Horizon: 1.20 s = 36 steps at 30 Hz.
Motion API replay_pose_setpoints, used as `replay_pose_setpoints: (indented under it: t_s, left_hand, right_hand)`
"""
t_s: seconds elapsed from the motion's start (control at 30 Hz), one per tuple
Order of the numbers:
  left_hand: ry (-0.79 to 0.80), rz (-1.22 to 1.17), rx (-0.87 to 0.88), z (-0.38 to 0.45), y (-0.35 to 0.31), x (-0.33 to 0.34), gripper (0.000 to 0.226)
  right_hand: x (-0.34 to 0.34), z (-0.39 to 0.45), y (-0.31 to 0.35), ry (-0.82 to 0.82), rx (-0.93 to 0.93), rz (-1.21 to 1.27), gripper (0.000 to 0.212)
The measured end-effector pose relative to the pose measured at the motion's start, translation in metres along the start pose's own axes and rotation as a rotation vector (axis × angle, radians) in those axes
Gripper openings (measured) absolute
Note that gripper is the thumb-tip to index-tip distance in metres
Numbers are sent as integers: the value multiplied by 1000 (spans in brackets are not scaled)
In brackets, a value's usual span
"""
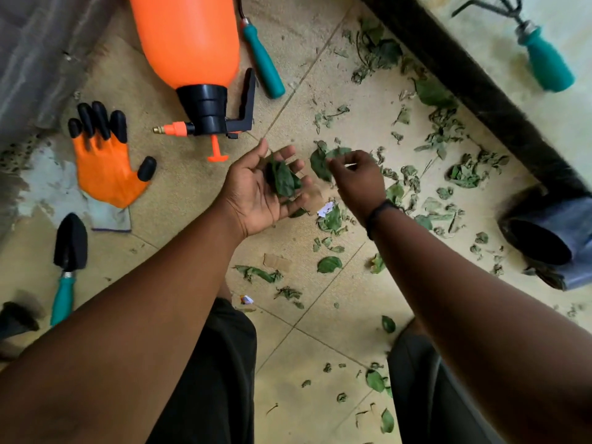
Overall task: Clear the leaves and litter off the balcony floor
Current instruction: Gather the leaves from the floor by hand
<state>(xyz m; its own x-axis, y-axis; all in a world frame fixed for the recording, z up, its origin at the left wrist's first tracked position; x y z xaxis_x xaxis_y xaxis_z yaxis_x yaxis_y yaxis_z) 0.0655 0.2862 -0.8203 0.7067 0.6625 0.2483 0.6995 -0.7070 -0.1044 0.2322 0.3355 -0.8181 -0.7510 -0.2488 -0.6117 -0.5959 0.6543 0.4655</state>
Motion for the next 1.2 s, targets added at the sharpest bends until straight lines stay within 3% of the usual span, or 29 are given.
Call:
replay_pose_setpoints:
  t_s: [0.07, 0.13, 0.23, 0.47, 0.6, 0.73, 0.83, 0.9, 0.97, 1.1, 1.2]
  left_hand:
    - [10, 7, 7, 1, -9, -2, 46]
    - [-2, 13, 23, 3, -17, -5, 50]
    - [-27, 42, 48, 4, -27, -12, 52]
    - [-60, 47, 81, 0, -33, -27, 44]
    - [-65, 60, 90, 0, -26, -28, 43]
    - [-76, 67, 71, 0, -14, -31, 46]
    - [-60, 27, 14, -1, -2, -29, 47]
    - [-22, 2, -33, -4, 3, -26, 48]
    - [14, -3, -59, -5, 6, -26, 46]
    - [61, 22, -85, -6, 3, -34, 47]
    - [86, 61, -109, -6, -1, -38, 49]
  right_hand:
    - [8, 23, -9, 21, -30, -250, 24]
    - [24, 36, -15, 109, -66, -484, 38]
    - [41, 45, -13, 133, -106, -637, 44]
    - [39, 44, -30, 180, 95, -457, 31]
    - [25, 26, -17, 256, -44, -260, 19]
    - [9, -22, 17, 390, -106, 92, 24]
    - [14, -60, 32, 512, -189, -10, 25]
    - [20, -75, 35, 451, -321, -237, 39]
    - [18, -78, 37, 301, -378, -295, 43]
    - [7, -42, 20, 117, -243, -235, 29]
    - [6, 0, -7, 54, -217, -381, 25]
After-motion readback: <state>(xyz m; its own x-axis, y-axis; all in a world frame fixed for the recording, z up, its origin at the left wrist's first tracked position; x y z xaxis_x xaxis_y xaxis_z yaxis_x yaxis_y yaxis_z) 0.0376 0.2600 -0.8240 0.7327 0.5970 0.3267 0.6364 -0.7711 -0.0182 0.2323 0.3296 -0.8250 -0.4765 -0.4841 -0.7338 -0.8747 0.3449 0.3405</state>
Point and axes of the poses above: each hand's wrist, its own z-axis towards the middle knuckle, its own x-axis out of the palm, y = z × x, the point moved 3 cm from there along z, towards the middle knuckle, and after that the axes turned 9 degrees about -y, right-handed, at the moved point
